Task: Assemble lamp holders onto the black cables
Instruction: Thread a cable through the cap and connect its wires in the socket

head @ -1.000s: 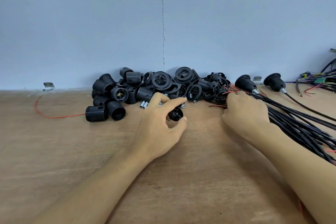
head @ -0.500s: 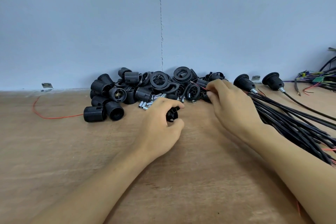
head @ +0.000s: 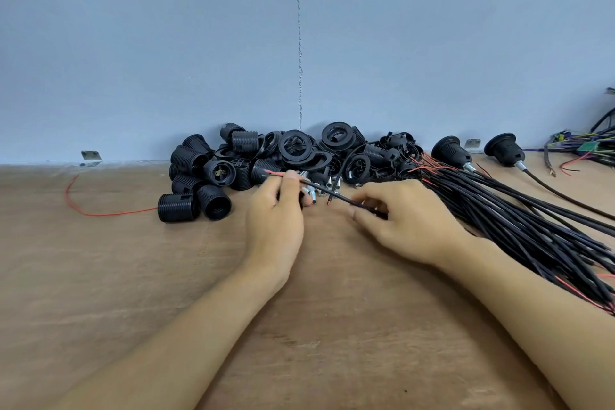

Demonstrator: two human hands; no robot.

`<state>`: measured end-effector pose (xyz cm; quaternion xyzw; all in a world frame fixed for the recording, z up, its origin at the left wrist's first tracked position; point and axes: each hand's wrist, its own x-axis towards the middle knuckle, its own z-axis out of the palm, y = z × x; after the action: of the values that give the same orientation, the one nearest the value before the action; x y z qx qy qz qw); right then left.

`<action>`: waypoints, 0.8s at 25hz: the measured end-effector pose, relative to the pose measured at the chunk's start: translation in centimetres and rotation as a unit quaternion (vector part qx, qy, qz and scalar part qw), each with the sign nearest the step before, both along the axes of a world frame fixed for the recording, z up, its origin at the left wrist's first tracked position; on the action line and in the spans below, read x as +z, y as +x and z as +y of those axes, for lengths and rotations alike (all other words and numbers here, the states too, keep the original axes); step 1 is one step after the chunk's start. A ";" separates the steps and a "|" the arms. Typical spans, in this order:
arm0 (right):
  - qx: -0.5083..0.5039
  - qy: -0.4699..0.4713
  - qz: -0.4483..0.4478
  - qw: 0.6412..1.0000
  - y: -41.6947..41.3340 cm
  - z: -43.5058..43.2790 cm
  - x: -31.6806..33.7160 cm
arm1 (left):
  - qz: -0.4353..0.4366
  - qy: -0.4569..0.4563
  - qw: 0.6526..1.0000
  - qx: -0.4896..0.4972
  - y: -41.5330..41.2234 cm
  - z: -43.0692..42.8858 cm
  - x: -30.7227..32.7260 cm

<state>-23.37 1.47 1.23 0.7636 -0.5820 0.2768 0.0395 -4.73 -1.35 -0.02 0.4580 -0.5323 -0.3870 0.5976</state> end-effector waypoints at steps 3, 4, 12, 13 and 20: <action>-0.039 0.016 0.005 0.999 -1.3 -0.4 0.0 | 0.149 0.069 0.985 0.058 1.0 -0.7 0.5; -0.042 0.015 -0.001 0.999 -1.5 -0.6 -0.1 | 0.157 0.077 0.983 0.059 1.2 -0.8 0.5; -0.042 -0.017 -0.453 0.890 -0.3 -1.5 0.5 | -0.156 0.073 0.961 -0.214 -0.3 1.1 -0.1; -0.043 -0.003 -0.487 0.872 -0.3 -1.6 0.6 | -0.190 0.060 0.952 -0.231 -0.2 1.1 -0.3; 0.046 0.048 -0.640 0.766 0.3 -1.1 1.5 | -0.250 -0.033 0.943 -0.216 0.1 1.2 -0.8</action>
<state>-23.05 0.33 2.72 0.4360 -0.4490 0.6746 -0.3913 -4.60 -0.14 -0.87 0.3935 -0.7634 -0.3621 0.3622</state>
